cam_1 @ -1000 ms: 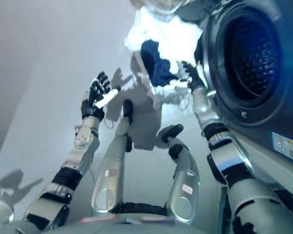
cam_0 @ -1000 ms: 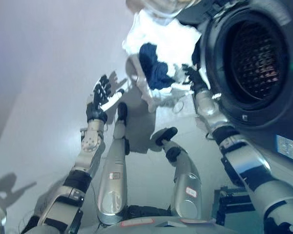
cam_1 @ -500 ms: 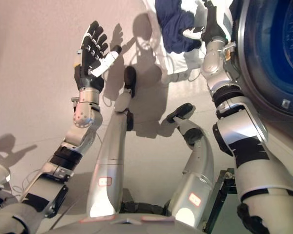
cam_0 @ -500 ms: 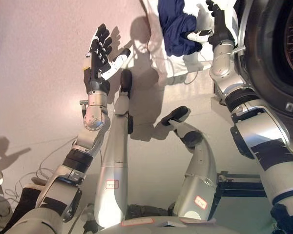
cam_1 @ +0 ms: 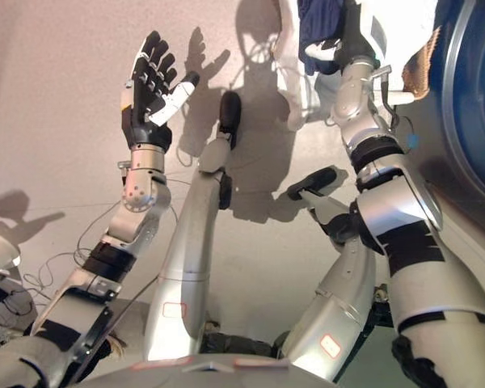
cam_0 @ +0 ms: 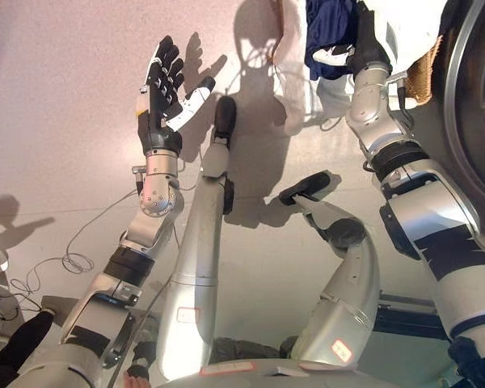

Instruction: Put the clothes in the basket into the washing machine.

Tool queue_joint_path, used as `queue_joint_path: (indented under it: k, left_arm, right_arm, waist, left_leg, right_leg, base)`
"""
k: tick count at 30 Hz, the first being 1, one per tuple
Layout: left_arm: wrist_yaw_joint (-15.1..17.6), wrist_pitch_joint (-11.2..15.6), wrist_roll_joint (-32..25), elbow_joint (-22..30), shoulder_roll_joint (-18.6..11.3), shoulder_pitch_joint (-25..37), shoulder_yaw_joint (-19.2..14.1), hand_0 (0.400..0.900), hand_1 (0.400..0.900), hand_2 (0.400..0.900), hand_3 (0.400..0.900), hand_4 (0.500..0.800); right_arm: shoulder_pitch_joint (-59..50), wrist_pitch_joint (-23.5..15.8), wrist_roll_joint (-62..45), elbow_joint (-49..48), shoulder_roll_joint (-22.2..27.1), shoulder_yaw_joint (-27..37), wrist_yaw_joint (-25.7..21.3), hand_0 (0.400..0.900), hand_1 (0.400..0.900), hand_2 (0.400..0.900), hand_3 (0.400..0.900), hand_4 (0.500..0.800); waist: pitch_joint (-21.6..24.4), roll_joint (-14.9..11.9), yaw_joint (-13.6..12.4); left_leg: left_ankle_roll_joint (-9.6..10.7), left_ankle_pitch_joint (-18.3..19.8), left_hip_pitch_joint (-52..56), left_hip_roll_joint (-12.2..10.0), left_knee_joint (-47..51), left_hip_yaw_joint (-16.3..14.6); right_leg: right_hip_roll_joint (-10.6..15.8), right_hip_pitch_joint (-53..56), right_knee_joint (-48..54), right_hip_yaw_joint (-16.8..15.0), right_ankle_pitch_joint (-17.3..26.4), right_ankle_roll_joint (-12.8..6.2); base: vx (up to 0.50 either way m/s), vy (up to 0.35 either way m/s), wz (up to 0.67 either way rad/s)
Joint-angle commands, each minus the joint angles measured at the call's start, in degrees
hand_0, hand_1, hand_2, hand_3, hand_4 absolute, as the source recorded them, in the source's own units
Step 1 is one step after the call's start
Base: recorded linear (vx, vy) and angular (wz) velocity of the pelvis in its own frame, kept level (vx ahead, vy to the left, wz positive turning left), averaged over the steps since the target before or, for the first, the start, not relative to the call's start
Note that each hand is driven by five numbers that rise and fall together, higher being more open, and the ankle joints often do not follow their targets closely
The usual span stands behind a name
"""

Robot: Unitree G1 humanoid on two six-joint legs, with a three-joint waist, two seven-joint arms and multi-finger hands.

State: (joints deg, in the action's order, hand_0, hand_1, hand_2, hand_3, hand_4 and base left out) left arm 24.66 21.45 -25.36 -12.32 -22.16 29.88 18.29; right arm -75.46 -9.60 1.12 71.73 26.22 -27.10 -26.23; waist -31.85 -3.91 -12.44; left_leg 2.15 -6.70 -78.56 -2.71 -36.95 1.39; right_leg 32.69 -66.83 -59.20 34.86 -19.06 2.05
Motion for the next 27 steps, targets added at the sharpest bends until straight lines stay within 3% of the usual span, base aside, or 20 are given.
queue_joint_path:
  k: [1,8,9,10,22,26,27]
  left_arm:
    - [0.75,5.56,-0.18,8.34,0.95,0.55,0.65,0.9,0.9,0.9,0.9,0.8]
    - [1.4,5.53,-0.53,7.82,1.2,-0.22,-0.21,0.9,0.9,0.9,0.9,0.8]
    - [1.49,5.45,-0.42,7.98,1.39,-0.26,-0.24,0.9,0.9,0.9,0.9,0.8]
    - [1.58,5.46,-0.2,8.22,1.4,-0.34,-0.13,0.9,0.9,0.9,0.9,0.8]
    - [2.53,4.88,1.39,8.95,0.81,-1.91,-1.89,0.9,0.9,0.9,0.9,0.8]
    - [3.87,4.62,2.06,9.15,0.86,-2.78,-3.9,0.9,0.9,0.9,0.9,0.8]
    - [4.58,4.39,2.52,9.53,0.73,-3.22,-5.35,0.9,0.9,0.9,0.9,0.8]
  right_arm:
    - [-1.06,-1.96,-0.1,-0.29,1.23,-1.57,0.07,0.9,0.9,0.9,0.9,0.8]
    - [2.14,0.75,5.54,3.54,-1.46,-2.63,0.46,0.9,0.9,0.9,0.9,0.8]
    - [2.78,0.99,5.99,3.96,-1.79,-2.08,0.41,0.42,0.42,0.42,0.42,0.512]
    - [3.24,1.27,6.25,4.43,-1.95,-1.62,0.27,0.4,0.4,0.4,0.4,0.5]
    - [5.93,0.78,6.58,-0.58,0.38,-0.38,-1.94,0.4,0.4,0.4,0.4,0.5]
    - [7.14,-0.01,5.9,-8.0,2.3,0.92,-3.74,0.4,0.4,0.4,0.4,0.5]
    - [8.04,-0.55,6.03,-14.09,3.78,1.68,-4.63,0.4,0.4,0.4,0.4,0.5]
  waist:
    - [2.1,5.21,-2.07]
    - [2.46,5.05,-1.23]
    - [2.57,5.06,-1.11]
    - [2.71,5.16,-1.09]
    - [3.72,3.9,1.08]
    - [4.14,2.31,2.99]
    - [4.22,1.41,4.23]
  left_leg:
    - [0.08,15.63,1.16,-0.2,-12.04,-0.25]
    - [-0.12,16.05,-0.03,0.0,-13.8,-0.24]
    - [-0.19,16.12,-0.09,0.0,-13.92,-0.23]
    - [-0.25,16.15,-0.16,0.07,-13.95,-0.2]
    - [-0.38,16.57,-0.03,-0.57,-14.78,-0.36]
    - [-0.25,16.61,0.28,-1.07,-14.82,-0.38]
    - [-0.17,16.7,0.39,-1.41,-14.87,-0.22]
  right_leg:
    - [-0.03,-9.54,3.66,-4.72,8.83,-10.15]
    - [0.79,-10.45,1.9,-5.47,8.3,-9.77]
    - [0.83,-10.52,1.76,-5.43,8.34,-9.79]
    - [0.88,-10.55,1.73,-5.62,8.33,-9.76]
    - [0.84,-10.14,1.61,-5.81,8.44,-9.58]
    - [-0.29,-9.3,2.7,-5.54,8.87,-9.55]
    - [-0.78,-8.91,3.04,-5.24,9.02,-9.58]
  base:
    - [0.0,0.005,0.1]
    - [0.0,-0.002,0.03]
    - [0.0,0.0,0.0]
    - [0.0,0.0,0.0]
    - [0.0,0.017,-0.07]
    - [-0.01,0.019,-0.18]
    - [-0.02,0.023,-0.21]
